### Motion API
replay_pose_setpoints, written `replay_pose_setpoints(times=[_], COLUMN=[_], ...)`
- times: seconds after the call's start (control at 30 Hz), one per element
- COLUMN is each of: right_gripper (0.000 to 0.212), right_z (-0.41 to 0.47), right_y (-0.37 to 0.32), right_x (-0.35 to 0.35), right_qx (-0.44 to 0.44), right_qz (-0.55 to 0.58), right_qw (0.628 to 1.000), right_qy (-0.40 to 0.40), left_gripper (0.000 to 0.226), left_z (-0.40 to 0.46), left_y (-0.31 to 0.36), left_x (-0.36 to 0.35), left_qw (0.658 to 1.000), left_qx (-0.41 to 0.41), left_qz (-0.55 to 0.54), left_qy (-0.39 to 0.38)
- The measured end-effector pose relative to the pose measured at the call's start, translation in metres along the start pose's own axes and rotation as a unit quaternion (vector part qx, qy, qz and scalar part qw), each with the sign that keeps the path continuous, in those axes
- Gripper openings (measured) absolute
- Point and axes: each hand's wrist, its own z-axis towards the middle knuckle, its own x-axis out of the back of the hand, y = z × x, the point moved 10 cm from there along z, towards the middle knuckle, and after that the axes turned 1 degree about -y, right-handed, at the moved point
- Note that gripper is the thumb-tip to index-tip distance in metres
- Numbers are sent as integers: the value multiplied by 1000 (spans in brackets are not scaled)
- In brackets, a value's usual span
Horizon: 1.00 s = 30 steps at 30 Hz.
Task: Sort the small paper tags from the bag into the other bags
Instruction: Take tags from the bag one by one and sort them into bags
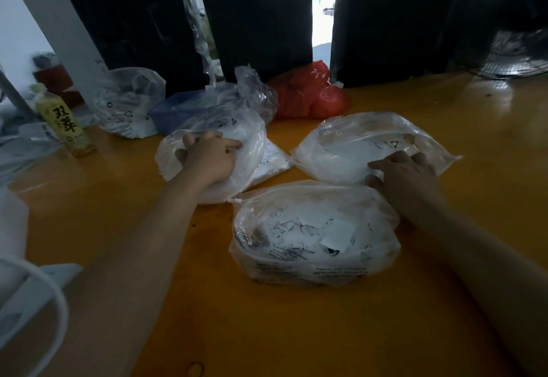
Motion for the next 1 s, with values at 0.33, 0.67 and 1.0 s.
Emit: replay_pose_setpoints(times=[0.33,0.67,1.0], right_gripper=[21,19,15], right_z=[2,-14,-45], right_y=[3,16,-43], right_x=[24,55,68], right_qx=[-15,-21,110], right_qz=[66,283,468], right_qw=[991,931,871], right_qy=[118,231,98], left_gripper=[35,25,35], left_z=[-50,-138,-140], left_y=[14,71,64], left_x=[41,12,-41], left_qw=[977,937,817], left_qx=[-41,-178,-61], left_qz=[-59,-277,-564], left_qy=[200,115,-101])
